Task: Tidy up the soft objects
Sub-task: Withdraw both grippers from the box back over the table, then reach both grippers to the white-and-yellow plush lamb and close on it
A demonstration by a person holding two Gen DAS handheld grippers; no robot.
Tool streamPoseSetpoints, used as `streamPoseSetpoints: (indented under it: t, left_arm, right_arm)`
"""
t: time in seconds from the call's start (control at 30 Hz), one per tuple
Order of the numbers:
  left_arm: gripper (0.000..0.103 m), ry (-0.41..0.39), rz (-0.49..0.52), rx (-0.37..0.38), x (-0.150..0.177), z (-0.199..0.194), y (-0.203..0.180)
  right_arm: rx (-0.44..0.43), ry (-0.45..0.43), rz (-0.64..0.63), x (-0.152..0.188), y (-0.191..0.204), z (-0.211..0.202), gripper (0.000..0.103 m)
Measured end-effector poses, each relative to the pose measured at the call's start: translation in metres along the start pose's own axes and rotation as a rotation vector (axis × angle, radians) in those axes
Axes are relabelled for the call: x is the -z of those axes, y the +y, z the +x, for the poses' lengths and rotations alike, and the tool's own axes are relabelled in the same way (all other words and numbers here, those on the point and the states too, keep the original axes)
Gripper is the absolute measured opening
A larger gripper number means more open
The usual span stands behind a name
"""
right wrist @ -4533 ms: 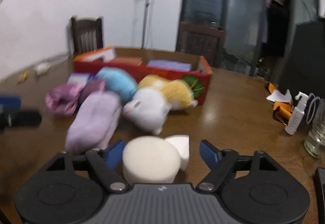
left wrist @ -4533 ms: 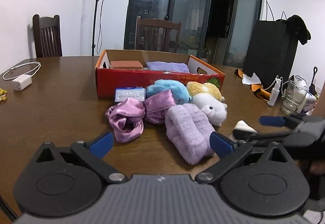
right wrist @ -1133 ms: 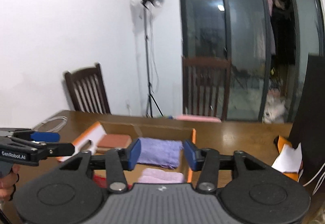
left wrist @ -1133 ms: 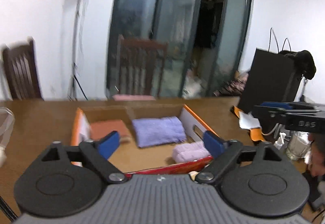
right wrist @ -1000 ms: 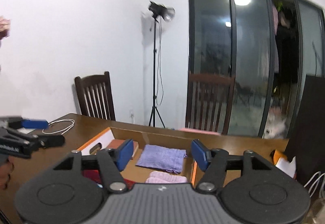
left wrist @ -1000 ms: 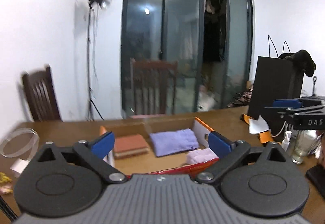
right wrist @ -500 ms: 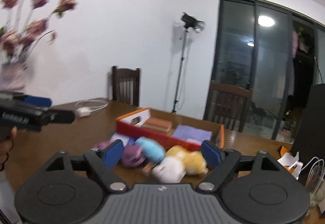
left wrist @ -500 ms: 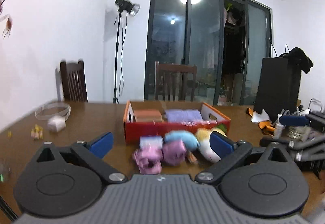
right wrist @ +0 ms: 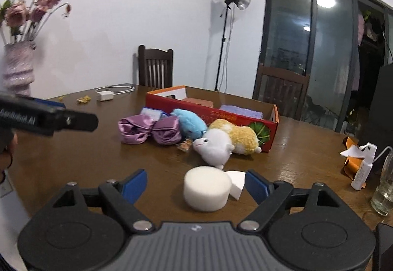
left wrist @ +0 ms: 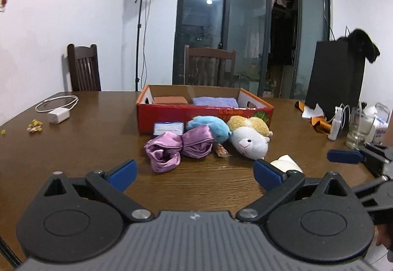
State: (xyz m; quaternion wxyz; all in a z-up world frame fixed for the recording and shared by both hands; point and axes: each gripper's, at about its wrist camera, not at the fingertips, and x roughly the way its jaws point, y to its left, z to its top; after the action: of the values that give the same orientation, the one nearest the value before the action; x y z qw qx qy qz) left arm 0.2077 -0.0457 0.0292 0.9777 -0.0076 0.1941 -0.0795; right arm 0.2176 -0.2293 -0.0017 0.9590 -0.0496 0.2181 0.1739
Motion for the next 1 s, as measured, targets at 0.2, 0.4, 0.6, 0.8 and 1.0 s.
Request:
streamPoseSetpoints:
  t: [0.2,0.4,0.6,0.8,1.0]
  left_arm:
    - [0.103,0.032,0.011,-0.037,-0.007,0.036,0.002]
    - [0.103,0.052,0.01,-0.033,-0.016,0.072,0.014]
    - [0.103,0.029,0.023,-0.007,-0.033,0.101,0.026]
    - [0.103,0.031,0.039,0.009,-0.038,0.106,0.031]
    - [0.103,0.035,0.033,-0.009,-0.036,0.093,0.036]
  right_arm:
    - [0.017,0.055,0.022,-0.022,-0.017,0.059,0.079]
    - [0.082,0.125,-0.11,-0.053,-0.009,0.126,0.079]
    - [0.154,0.229,-0.16,-0.064,0.001,0.177,0.069]
    - [0.189,0.267,-0.145,-0.059,0.0,0.19,0.059]
    - [0.192,0.243,-0.121,-0.055,-0.007,0.173,0.049]
